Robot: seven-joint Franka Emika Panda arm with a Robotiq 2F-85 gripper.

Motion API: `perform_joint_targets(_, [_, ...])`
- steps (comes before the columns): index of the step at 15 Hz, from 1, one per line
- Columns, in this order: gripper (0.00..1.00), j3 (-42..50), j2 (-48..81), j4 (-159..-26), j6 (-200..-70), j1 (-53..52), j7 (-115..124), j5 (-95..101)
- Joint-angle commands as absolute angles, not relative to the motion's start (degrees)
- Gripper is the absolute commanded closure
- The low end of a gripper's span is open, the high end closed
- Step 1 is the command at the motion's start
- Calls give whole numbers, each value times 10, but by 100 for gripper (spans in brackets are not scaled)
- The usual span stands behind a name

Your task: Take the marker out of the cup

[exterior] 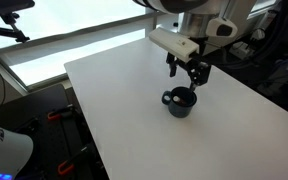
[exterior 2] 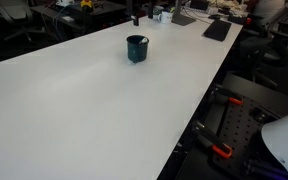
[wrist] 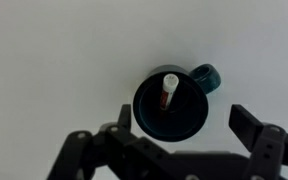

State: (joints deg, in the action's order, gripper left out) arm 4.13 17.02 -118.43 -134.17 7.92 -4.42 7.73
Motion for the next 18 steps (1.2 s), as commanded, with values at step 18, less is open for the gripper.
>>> perform_joint_targets(18, [0, 48, 278, -1069, -1214, 87, -50, 57])
